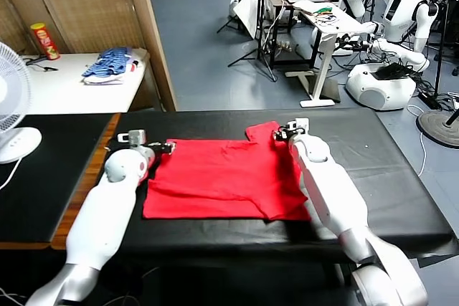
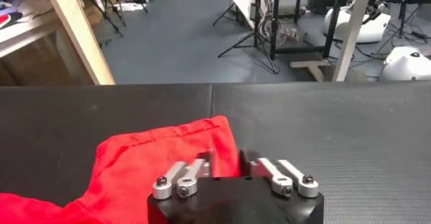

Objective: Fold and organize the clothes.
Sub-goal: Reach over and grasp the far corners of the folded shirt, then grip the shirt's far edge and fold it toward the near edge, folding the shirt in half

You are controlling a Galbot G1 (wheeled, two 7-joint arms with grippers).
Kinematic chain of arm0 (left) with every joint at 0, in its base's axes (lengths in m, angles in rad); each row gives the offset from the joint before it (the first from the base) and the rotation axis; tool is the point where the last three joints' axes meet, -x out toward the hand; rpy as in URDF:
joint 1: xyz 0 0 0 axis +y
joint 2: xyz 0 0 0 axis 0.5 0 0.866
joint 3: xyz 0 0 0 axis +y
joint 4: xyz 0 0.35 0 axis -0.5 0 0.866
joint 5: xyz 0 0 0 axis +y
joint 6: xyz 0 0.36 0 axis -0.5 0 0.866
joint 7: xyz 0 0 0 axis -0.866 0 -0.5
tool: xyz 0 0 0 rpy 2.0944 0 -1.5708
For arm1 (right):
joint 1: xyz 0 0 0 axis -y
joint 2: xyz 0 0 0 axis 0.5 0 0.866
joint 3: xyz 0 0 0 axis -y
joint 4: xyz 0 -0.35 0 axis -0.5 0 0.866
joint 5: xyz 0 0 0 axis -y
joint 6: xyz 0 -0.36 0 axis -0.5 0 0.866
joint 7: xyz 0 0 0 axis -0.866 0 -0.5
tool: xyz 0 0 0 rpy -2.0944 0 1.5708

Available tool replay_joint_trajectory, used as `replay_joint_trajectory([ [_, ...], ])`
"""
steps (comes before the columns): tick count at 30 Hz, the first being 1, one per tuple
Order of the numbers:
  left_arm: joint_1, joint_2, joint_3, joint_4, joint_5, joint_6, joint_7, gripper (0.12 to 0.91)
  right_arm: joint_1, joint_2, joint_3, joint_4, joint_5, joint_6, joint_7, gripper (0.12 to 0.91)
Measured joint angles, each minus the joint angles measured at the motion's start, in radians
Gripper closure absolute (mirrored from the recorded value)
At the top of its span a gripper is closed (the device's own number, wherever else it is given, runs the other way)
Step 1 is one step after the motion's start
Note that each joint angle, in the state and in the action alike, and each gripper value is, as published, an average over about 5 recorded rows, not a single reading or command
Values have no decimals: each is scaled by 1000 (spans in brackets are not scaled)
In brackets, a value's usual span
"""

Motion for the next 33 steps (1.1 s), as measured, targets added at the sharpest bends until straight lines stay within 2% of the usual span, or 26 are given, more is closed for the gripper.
replay_joint_trajectory([
  [2, 1, -1, -2, -2, 0, -5, 1, 899, -12, -4, 7, 20, 14, 19, -2, 904],
  [7, 14, 0, -12, -21, -4, -18, 0, 904, -55, -29, 18, 111, 73, 47, -8, 903],
  [15, 72, 46, -34, -124, -27, -13, -12, 904, -172, -122, 42, 325, 170, 18, -7, 903],
  [23, 197, 124, -70, -328, -69, 7, -24, 904, -324, -244, 54, 560, 218, -46, 32, 903],
  [33, 373, 211, -105, -549, -105, 36, -62, 904, -449, -338, 50, 773, 237, -172, 123, 903],
])
